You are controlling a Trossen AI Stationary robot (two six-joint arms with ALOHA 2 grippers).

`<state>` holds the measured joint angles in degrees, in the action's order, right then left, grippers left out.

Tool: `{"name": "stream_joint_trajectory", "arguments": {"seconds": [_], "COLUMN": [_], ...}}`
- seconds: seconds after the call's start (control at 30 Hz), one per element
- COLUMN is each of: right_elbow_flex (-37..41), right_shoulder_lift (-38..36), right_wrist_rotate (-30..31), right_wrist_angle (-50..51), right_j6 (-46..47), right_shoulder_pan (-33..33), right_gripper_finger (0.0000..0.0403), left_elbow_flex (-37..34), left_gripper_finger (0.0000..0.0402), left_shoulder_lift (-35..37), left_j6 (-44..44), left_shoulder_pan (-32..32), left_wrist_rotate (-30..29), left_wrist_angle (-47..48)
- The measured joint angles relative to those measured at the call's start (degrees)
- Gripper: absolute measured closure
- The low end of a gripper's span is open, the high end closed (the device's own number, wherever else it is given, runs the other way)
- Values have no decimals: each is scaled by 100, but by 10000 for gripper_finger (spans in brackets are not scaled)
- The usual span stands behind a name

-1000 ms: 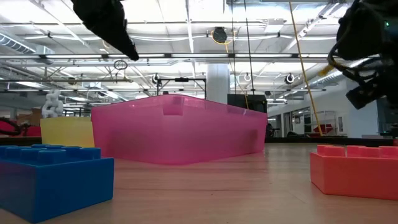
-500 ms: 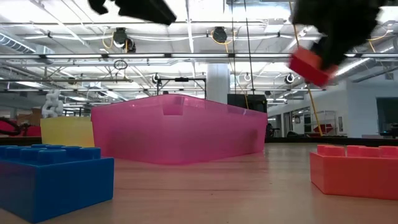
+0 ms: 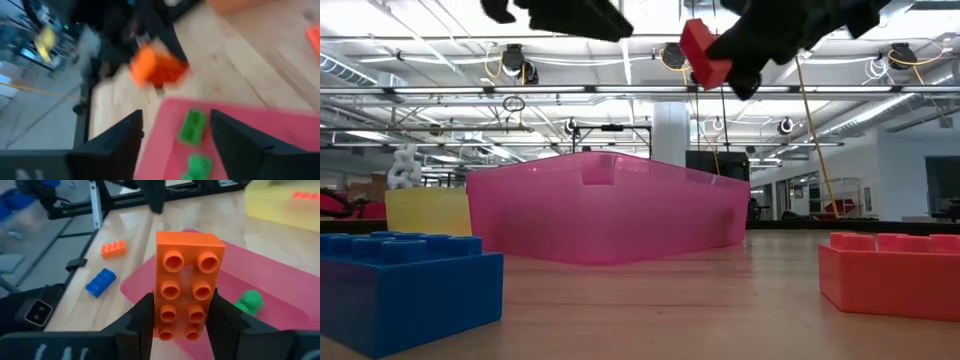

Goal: Sort & place blocks by color
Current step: Put the orange game piece into the yellow bin

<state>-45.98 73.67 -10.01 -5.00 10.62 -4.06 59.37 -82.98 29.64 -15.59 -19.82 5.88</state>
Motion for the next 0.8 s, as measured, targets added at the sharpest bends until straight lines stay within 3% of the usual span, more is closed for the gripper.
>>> {"name": "stream_joint_trajectory", "arguments": {"seconds": [0.2, 0.37, 0.5, 0.8], "right_elbow_flex": [-18, -176, -328, -396], "right_shoulder_lift": [611, 1022, 1275, 1704], "right_wrist_rotate": [-784, -1139, -1163, -1441], "right_wrist_angle": [-936, -1077, -1129, -1758], "right_j6": [-99, -67, -132, -59], "right_shoulder_pan": [201, 299, 331, 452], "right_gripper_finger": [281, 281, 281, 281], "left_elbow_flex": [16, 11, 9, 7], "left_gripper_finger": [87, 50, 49, 88], "left_shoulder_lift": [-241, -263, -338, -601], "left_j6": [69, 290, 213, 92], "left_shoulder_pan": [151, 181, 190, 44], "left_wrist_rotate": [-42, -130, -28, 138], "left_wrist_angle": [-182, -341, -327, -309]}}
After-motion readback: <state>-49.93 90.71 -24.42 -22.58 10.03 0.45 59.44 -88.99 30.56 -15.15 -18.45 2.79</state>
